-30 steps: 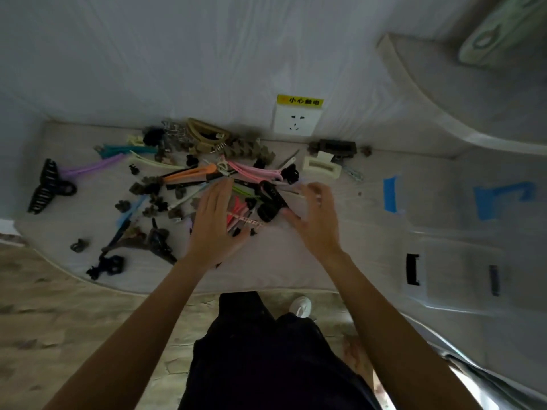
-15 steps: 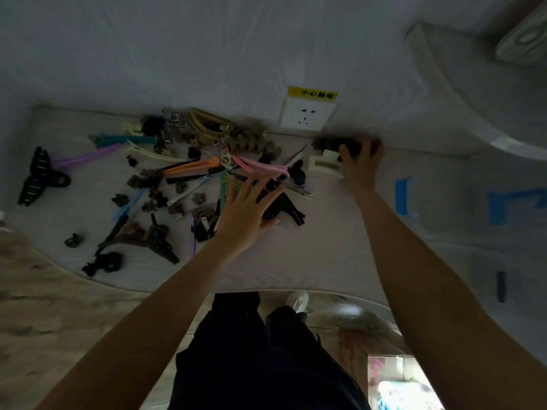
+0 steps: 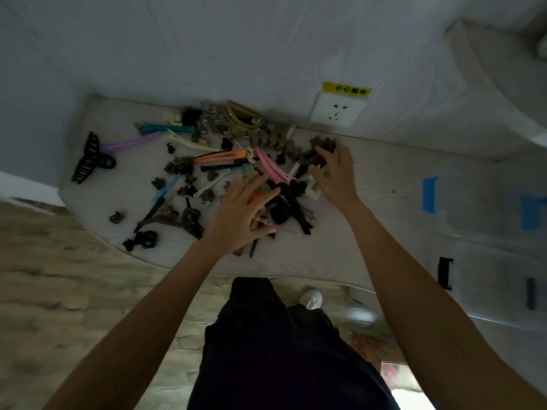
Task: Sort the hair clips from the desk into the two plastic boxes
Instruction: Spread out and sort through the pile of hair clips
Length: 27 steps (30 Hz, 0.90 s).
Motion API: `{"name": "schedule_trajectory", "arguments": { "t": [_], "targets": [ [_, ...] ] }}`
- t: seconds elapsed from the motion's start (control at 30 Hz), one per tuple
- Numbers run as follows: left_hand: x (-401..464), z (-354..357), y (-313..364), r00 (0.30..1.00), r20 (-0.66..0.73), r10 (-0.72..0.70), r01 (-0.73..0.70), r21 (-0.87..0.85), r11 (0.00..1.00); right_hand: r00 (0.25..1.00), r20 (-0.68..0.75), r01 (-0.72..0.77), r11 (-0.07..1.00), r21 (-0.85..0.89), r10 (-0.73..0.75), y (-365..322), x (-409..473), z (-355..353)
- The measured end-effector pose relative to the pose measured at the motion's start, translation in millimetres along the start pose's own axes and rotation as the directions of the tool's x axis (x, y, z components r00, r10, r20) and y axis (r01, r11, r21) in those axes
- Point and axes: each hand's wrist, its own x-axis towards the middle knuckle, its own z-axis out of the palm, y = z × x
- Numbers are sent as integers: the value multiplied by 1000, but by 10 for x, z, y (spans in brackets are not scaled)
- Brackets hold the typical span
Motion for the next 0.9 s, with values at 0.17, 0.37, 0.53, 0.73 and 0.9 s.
{"name": "schedule_trajectory", "arguments": {
  "t": [0.17,0.37,0.53,0.73,0.9],
  "targets": [
    [-391,-319,-181,925,-245,-291,278,-85,957,989,-67,131,991,-31,-133,-243,-452,-31],
    [-1010,-292,-540,449,-355,-820,814,-216,539,933,156,357,880,-313,-323,-446,-1077,436],
    [-858,-155,-561,579,-205,-789,742,-269,615,933,205,355,839,-412,-294,-386,-1116,585],
    [-315,-1,-291,700,-152,-697,623,-346,701,953,81,299,871,-390,-291,-328,-1051,367],
    [-84,-39,-203,718,-153,-679,633,-261,729,994,-68,65,968,-242,-84,-371,-1074,207]
  ]
}}
